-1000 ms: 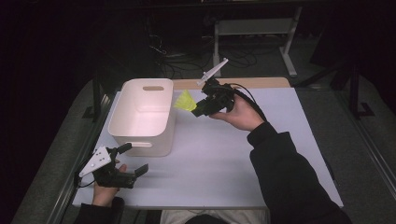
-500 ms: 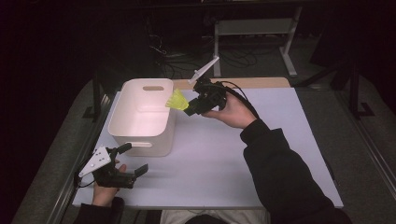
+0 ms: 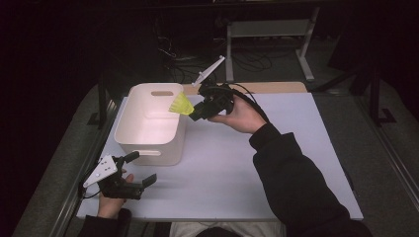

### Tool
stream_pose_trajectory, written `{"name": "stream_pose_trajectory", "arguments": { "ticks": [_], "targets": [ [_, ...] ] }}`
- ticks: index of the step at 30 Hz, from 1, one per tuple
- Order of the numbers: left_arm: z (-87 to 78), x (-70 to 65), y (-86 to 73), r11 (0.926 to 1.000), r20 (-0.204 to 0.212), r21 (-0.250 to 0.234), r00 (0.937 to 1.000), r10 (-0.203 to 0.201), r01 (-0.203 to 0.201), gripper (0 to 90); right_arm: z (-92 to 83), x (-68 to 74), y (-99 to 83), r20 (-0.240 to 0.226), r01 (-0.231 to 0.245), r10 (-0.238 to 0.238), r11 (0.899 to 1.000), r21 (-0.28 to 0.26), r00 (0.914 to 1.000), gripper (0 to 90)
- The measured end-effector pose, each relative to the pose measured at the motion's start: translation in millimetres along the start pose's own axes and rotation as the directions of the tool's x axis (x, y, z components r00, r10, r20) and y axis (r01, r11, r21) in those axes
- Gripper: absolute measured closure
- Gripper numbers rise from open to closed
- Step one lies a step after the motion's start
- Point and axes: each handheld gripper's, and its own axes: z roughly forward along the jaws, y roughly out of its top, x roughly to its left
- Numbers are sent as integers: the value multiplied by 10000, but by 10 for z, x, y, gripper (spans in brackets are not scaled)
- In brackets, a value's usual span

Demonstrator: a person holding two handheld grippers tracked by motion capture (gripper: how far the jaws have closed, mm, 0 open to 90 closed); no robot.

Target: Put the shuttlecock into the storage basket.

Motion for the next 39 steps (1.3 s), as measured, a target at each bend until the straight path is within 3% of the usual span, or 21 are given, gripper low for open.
{"name": "stream_pose_trajectory", "arguments": {
  "ticks": [16, 39],
  "targets": [
    [0, 3, 0, 10000, 34, 35, 10000, 29, -29, 0, 58, 51, 154, -111, 279, -278, 9996, 36, 9996, 631],
    [-4, 1, 0, 10000, 37, 16, 10000, -9, 8, 0, 329, 149, 345, -582, 715, -703, 9973, 192, 9958, 631]
  ]
}}
